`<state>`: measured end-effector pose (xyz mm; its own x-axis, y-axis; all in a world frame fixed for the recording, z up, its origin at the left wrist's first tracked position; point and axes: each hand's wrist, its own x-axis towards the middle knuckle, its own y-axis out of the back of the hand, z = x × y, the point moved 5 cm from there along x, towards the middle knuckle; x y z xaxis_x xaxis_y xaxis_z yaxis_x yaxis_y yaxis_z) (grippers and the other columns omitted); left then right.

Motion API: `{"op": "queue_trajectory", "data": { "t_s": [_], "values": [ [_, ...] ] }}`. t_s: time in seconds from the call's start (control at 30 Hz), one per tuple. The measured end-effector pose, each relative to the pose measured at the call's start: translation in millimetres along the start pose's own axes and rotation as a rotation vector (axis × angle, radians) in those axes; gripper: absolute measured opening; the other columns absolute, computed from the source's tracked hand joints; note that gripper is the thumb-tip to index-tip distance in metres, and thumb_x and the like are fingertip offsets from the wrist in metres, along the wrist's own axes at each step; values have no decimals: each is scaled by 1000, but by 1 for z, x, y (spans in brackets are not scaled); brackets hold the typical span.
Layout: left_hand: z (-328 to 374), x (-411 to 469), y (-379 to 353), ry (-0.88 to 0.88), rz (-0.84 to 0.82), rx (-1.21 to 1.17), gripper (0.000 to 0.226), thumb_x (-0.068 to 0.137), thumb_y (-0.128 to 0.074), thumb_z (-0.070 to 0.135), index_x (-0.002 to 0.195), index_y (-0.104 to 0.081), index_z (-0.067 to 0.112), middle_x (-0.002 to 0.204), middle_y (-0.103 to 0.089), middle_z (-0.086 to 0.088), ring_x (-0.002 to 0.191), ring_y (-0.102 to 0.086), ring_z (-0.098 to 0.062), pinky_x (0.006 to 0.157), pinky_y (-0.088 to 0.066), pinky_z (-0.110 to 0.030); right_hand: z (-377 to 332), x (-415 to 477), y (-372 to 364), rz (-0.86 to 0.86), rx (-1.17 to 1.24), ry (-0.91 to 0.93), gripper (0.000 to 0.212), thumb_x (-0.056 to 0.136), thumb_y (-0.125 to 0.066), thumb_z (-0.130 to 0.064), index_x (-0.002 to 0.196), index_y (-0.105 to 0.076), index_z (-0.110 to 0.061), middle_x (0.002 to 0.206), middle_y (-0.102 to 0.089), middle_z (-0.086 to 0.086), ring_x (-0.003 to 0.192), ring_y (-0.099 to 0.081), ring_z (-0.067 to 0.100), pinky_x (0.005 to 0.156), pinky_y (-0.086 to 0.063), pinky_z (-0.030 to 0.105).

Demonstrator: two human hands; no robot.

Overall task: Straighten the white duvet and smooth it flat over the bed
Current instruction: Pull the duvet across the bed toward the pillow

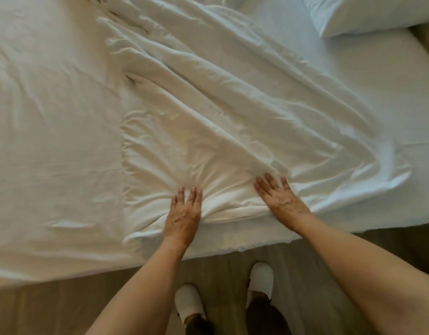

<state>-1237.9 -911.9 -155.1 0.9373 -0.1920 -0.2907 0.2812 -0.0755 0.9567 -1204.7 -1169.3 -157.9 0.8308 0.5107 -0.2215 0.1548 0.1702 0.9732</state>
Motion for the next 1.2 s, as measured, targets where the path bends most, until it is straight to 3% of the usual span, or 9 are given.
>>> {"op": "queue_trajectory", "data": {
  "t_s": [0.23, 0.33, 0.43, 0.5, 0.57, 0.63, 0.67, 0.8, 1.2],
  "values": [
    [-22, -53, 2, -38, -37, 48, 76, 67, -70, -16, 138, -49, 1, 139, -53, -16, 126, -48, -47, 100, -41, -55, -64, -32, -3, -96, 87, 41, 56, 70, -46, 9, 121, -66, -4, 127, -64, 13, 115, -62, 34, 93, -43, 56],
    [-34, -66, 3, -49, -94, 35, 84, 65, -69, -16, 142, -42, 6, 140, -52, -15, 124, -53, -40, 100, -43, -50, -66, -32, 12, -158, 199, -26, 79, 71, -68, 6, 144, -40, -2, 153, -36, 14, 139, -36, 33, 119, -15, 53],
    [-47, -73, 12, -37, -233, -25, 97, 60, -61, -11, 148, -26, 10, 150, -28, -9, 131, -48, -32, 104, -37, -49, -57, -36, 16, -345, 245, 40, 87, 94, -50, -28, 153, 12, -15, 154, 24, -1, 144, 21, 17, 119, 12, 47],
    [-52, -74, 18, -86, -286, 39, 109, 66, -70, 17, 154, -6, 17, 154, 4, -3, 146, -14, -26, 115, -11, -50, -46, -31, 33, -325, 267, 76, 87, 92, -37, -62, 154, 8, -21, 151, 26, -4, 142, 25, 15, 117, 17, 43],
    [-57, -68, 25, -163, -273, 106, 116, 62, -65, 61, 155, -6, 21, 158, -3, -4, 147, -12, -25, 114, 4, -45, -33, -20, 51, -263, 288, 57, 91, 84, -11, -81, 154, 4, -24, 156, 21, -5, 145, 21, 18, 113, 24, 39],
    [-58, -53, 49, -143, -297, 103, 113, 61, -51, 76, 155, -11, 25, 155, -29, -5, 141, -34, -27, 112, 0, -44, -9, -2, 78, -218, 251, 1, 90, 83, -5, -79, 154, 7, -24, 158, 20, -4, 144, 24, 17, 115, 23, 39],
    [-59, -42, 66, -130, -266, 88, 108, 68, -46, 75, 154, -3, 27, 157, -26, -3, 142, -32, -27, 113, 1, -43, 5, 9, 94, -198, 232, -29, 85, 89, -11, -75, 154, 8, -23, 158, 20, -2, 143, 25, 16, 116, 20, 41],
    [-59, 15, 150, -65, -31, 64, 84, 89, -30, 60, 148, 23, 31, 155, 27, 4, 146, 19, -22, 114, 14, -45, 60, 51, 164, -109, 179, -124, 82, 96, -29, -60, 154, 11, -18, 161, 17, 2, 147, 20, 19, 119, 10, 46],
    [-125, 131, 295, -70, 232, 95, 89, 86, -51, 41, 155, 2, 22, 161, 8, -5, 149, 5, -26, 116, 2, -51, 109, 117, 273, -98, 117, -336, 83, 96, -37, -52, 154, 10, -16, 162, 17, 2, 147, 20, 20, 120, 6, 49]
  ]
}}
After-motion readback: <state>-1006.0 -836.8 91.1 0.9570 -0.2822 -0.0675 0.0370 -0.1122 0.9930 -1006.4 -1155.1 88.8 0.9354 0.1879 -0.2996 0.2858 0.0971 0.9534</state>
